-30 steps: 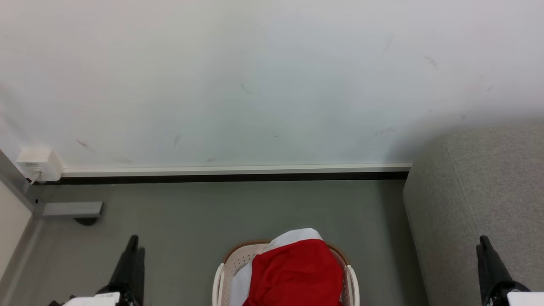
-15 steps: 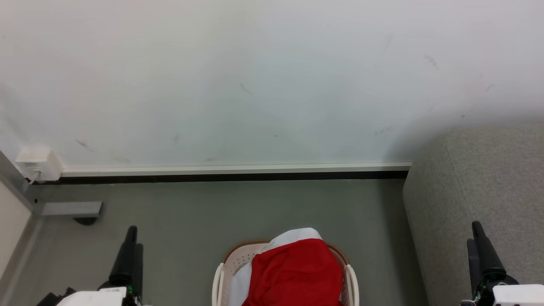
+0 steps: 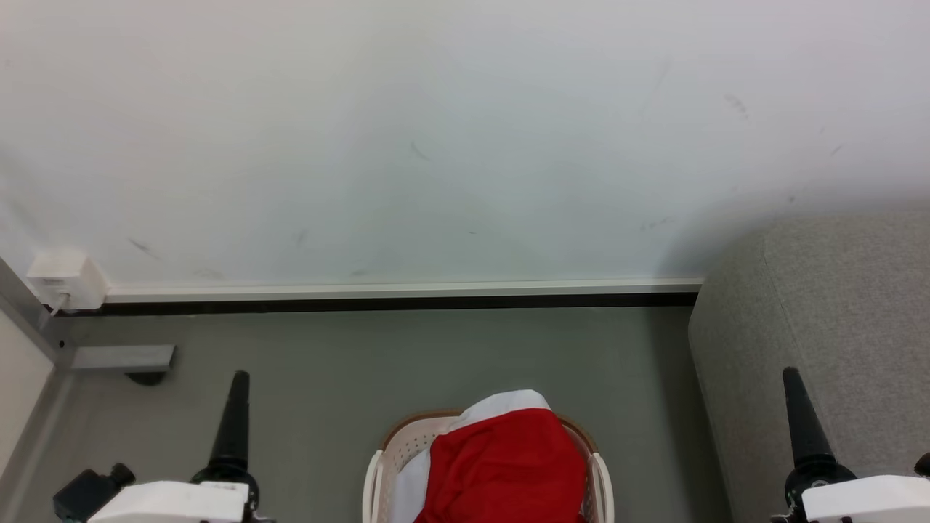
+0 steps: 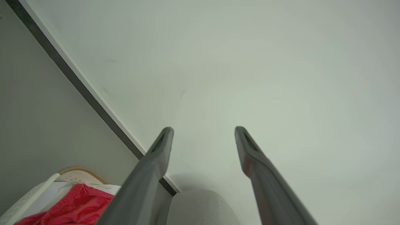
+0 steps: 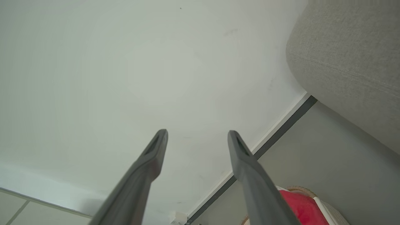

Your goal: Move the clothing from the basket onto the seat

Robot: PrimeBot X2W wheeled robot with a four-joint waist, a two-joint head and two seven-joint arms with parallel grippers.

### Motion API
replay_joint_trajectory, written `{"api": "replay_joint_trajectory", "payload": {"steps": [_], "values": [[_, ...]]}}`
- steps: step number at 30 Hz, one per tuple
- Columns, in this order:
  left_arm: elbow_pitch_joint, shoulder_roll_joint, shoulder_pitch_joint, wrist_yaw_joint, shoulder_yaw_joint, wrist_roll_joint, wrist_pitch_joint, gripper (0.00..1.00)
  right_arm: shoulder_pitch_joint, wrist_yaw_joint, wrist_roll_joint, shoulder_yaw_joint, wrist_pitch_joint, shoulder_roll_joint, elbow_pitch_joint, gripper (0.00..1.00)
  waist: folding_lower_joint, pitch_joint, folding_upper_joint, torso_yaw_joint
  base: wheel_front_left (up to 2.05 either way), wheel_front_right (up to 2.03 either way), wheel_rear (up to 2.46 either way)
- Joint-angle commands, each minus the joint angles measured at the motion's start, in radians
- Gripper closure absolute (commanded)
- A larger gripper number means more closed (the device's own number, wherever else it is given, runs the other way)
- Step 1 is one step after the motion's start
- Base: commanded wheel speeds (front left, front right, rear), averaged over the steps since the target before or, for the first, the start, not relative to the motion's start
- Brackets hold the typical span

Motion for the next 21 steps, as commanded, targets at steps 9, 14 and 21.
{"api": "replay_joint_trajectory", "payload": {"steps": [9, 14, 21], "values": [[-0.025, 0.01, -0.016, 0.061, -0.041, 0.283, -0.041, 0.0, -0.033, -0.001, -0.221, 0.047, -0.044, -0.026, -0.02, 0.0, 0.0, -0.003, 0.0, 0.001, 0.0, 0.0, 0.0], [-0.017, 0.013, -0.013, 0.084, -0.06, 0.379, -0.058, 0.0, -0.033, -0.001, -0.314, 0.056, -0.061, -0.028, -0.003, 0.0, 0.0, -0.004, 0.0, 0.001, 0.0, 0.0, 0.0], [-0.005, 0.022, -0.012, 0.111, -0.078, 0.471, -0.077, 0.0, -0.033, -0.001, -0.414, 0.04, -0.08, -0.014, 0.012, 0.0, 0.0, -0.005, 0.0, 0.002, 0.0, 0.0, 0.0]]}}
